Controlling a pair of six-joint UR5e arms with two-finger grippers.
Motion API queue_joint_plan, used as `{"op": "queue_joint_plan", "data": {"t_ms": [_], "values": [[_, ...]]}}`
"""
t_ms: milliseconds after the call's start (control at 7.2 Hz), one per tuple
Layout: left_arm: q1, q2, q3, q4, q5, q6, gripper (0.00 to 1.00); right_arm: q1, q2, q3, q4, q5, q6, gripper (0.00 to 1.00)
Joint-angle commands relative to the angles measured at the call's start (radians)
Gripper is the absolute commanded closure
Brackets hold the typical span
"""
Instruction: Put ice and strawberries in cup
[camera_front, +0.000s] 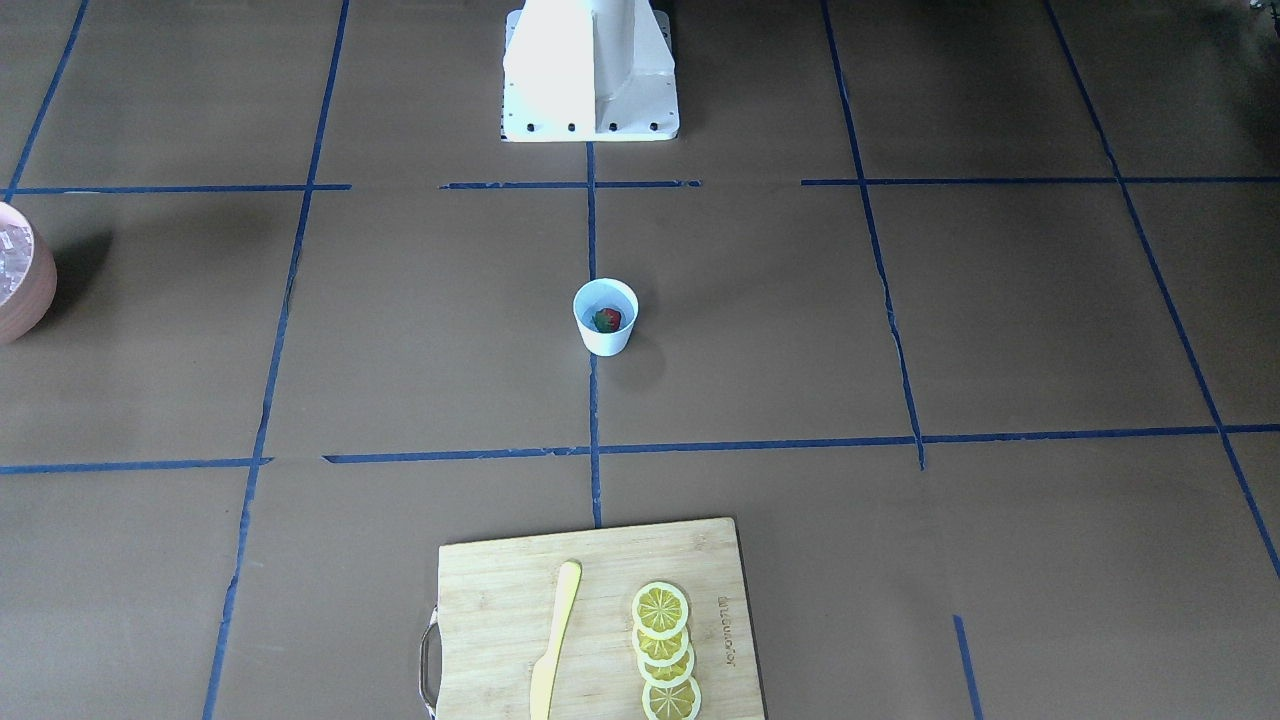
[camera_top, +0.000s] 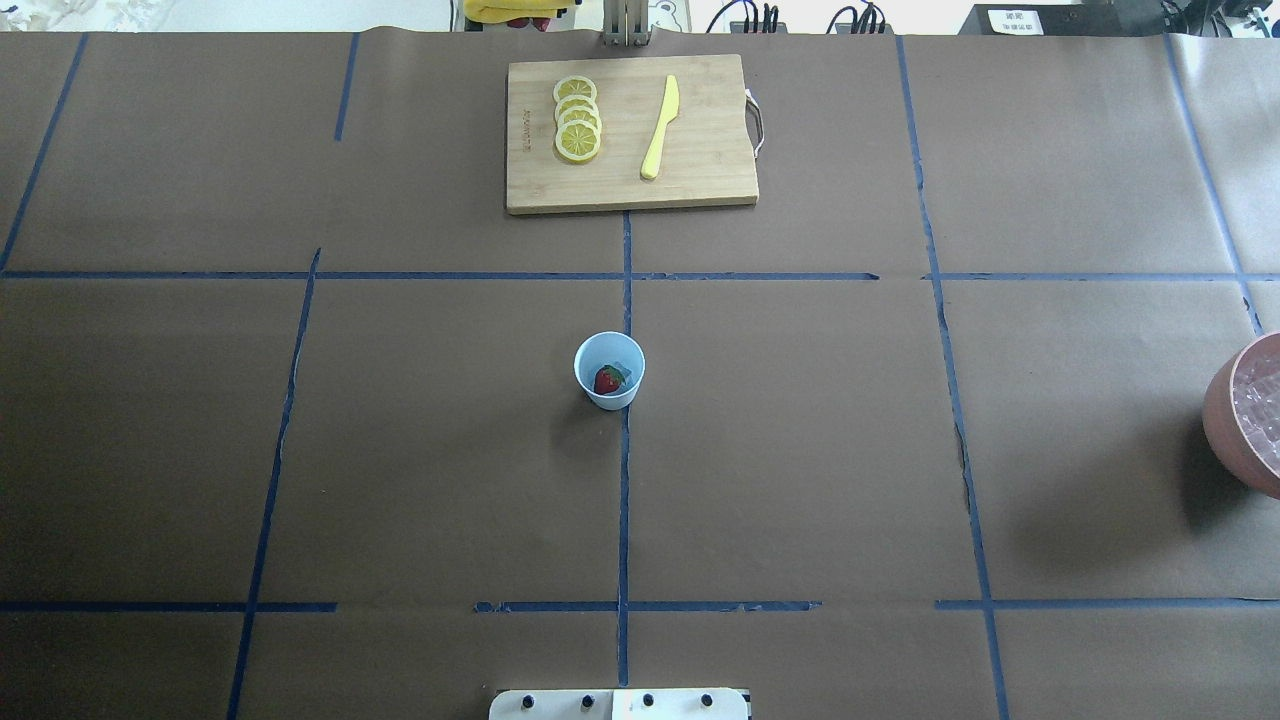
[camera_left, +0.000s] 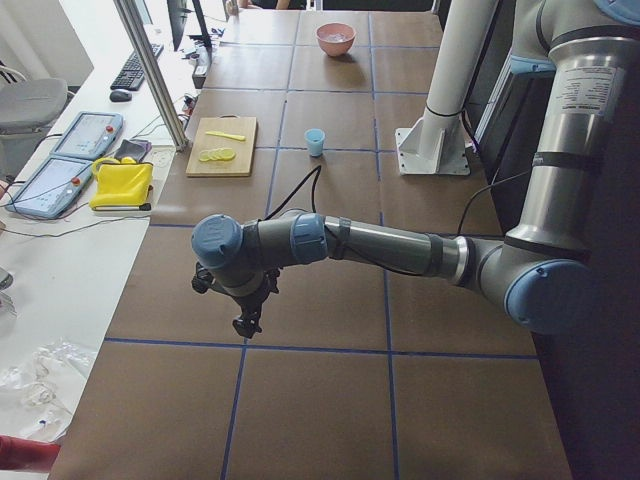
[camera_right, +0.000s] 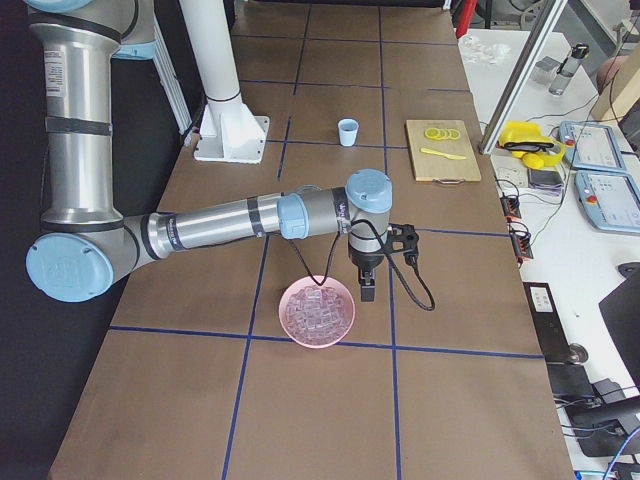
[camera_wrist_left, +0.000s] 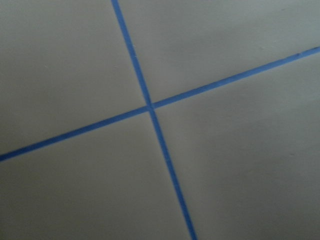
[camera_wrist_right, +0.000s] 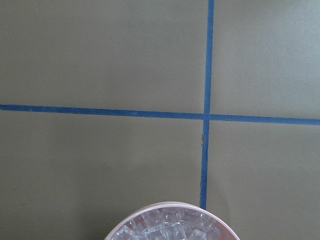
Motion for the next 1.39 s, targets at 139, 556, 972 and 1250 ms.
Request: {"op": "queue_joint_plan", "data": {"t_ms": [139,556,972,1250], "values": [[0.003,0.030,-0.030,0.005,-0.002,-0.016,0.01,0.000,-0.029,0.012,0.002,0.007,-0.002,0.00],[0.004,0.090,-0.016,-0.118,0.067,-0.114,0.01,0.000,-0.059,0.016,0.014,0.023,-0.003,0.00],[0.004,0.157,-0.025,-0.216,0.059,-0.114,0.00,0.000,-0.056,0.023,0.014,0.021,-0.003,0.00],[0.003,0.162,-0.030,-0.211,0.059,-0.110,0.00,0.000,-0.053,0.023,0.015,0.020,-0.003,0.00]]}}
